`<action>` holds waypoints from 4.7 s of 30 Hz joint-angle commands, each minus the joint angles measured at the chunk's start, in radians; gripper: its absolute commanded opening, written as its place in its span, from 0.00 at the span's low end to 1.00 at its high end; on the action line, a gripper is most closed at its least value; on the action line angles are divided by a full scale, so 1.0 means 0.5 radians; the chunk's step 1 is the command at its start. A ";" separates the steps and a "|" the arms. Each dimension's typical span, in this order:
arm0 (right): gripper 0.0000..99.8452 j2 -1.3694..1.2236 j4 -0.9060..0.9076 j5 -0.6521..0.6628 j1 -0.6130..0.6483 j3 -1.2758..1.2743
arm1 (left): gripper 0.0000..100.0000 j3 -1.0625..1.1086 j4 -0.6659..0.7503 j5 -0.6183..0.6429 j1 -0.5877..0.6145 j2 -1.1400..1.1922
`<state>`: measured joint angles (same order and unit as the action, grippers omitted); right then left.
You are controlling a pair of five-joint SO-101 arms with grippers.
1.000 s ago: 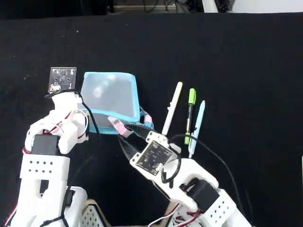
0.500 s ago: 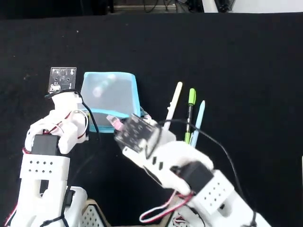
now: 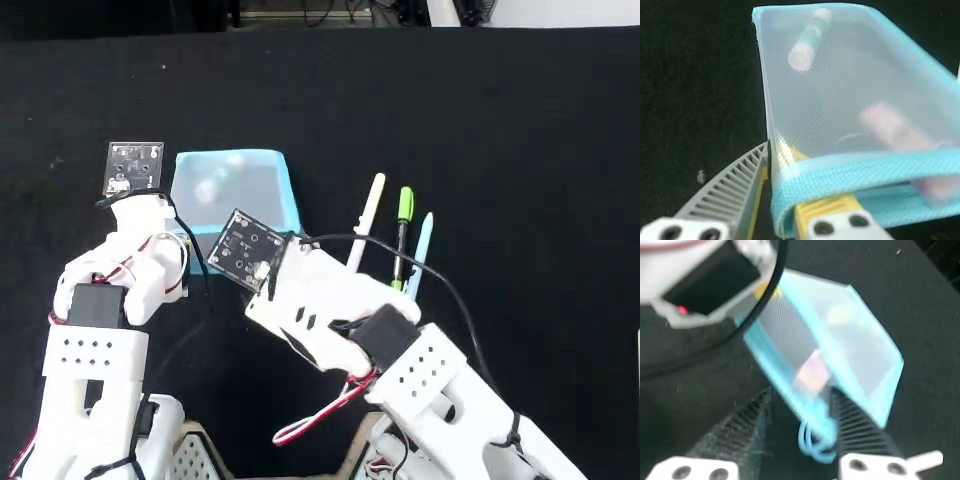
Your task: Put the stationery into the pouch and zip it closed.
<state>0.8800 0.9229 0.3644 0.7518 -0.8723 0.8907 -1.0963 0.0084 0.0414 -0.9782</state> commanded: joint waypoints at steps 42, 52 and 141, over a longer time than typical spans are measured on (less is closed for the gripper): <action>0.12 -1.554 0.215 -0.933 -1.323 1.183 | 0.03 -0.017 -0.018 0.012 0.023 -0.009; 0.12 -2.527 0.227 -1.197 -1.335 1.944 | 0.03 -0.017 -0.018 0.012 0.023 -0.009; 0.02 -2.180 0.390 -0.660 -1.092 0.977 | 0.03 0.008 0.000 0.015 0.023 -0.009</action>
<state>-0.2585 1.1423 0.0238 0.2041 -0.3828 0.9014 -1.0963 0.0084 0.0430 -0.9874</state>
